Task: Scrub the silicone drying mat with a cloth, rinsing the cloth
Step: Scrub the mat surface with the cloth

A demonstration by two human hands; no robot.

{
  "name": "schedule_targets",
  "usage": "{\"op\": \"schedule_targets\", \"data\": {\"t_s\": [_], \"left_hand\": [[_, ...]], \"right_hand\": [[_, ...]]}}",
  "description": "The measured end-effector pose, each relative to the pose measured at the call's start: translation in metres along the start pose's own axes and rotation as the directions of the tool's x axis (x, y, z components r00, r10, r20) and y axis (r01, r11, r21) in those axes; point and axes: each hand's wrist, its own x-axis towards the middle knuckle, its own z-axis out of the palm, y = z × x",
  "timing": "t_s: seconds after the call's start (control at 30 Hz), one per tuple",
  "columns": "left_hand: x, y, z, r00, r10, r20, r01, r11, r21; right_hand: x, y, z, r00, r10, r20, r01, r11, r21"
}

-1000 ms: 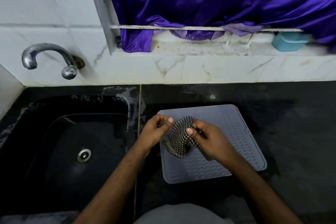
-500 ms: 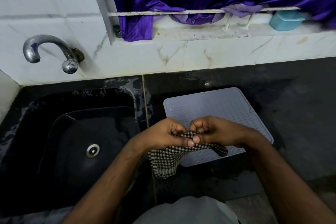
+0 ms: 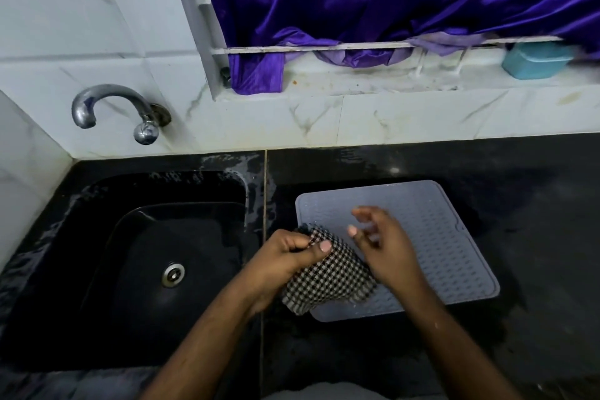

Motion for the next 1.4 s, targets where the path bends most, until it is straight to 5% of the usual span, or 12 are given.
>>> {"op": "schedule_targets", "data": {"t_s": [0.07,0.2,0.47,0.67,0.8,1.03,1.17,1.3,1.4], "left_hand": [[0.000,-0.006,0.010,0.993,0.028,-0.117,-0.040,0.994,-0.100],[0.002,-0.009,0.026,0.966,-0.004,-0.260,-0.082,0.944,-0.320],[-0.007,-0.018,0.049,0.939,-0.027,-0.343,-0.121,0.908,-0.401],[-0.013,-0.021,0.043,0.826,0.151,-0.543,-0.203,0.979,-0.037],[-0.010,-0.022,0.031,0.724,0.374,-0.579,-0.170,0.911,0.376],[-0.007,-0.013,0.020,0.719,0.542,-0.436,-0.422,0.838,0.345],[-0.009,-0.012,0.023,0.673,0.594,-0.441,-0.452,0.802,0.390],[-0.009,-0.009,0.020,0.631,0.587,-0.508,-0.440,0.810,0.389],[-0.007,-0.008,0.024,0.676,0.539,-0.503,-0.472,0.841,0.267]], "right_hand": [[-0.023,0.009,0.007,0.983,0.172,-0.056,-0.165,0.980,0.108],[-0.044,0.008,0.008,0.866,0.395,0.308,-0.495,0.767,0.408],[-0.037,-0.004,-0.008,0.940,0.192,0.283,-0.311,0.826,0.471],[-0.031,0.003,-0.016,0.988,0.087,0.129,-0.132,0.907,0.400],[-0.028,0.000,-0.016,0.997,0.060,0.040,-0.070,0.916,0.395],[-0.019,-0.009,-0.024,0.976,-0.144,0.162,0.151,0.988,-0.031],[-0.012,-0.018,-0.031,0.980,-0.197,0.033,0.200,0.963,-0.180],[-0.003,-0.023,-0.035,0.963,-0.205,0.177,0.202,0.979,0.034],[-0.001,-0.026,-0.036,0.902,-0.155,0.404,-0.028,0.910,0.413]]}}
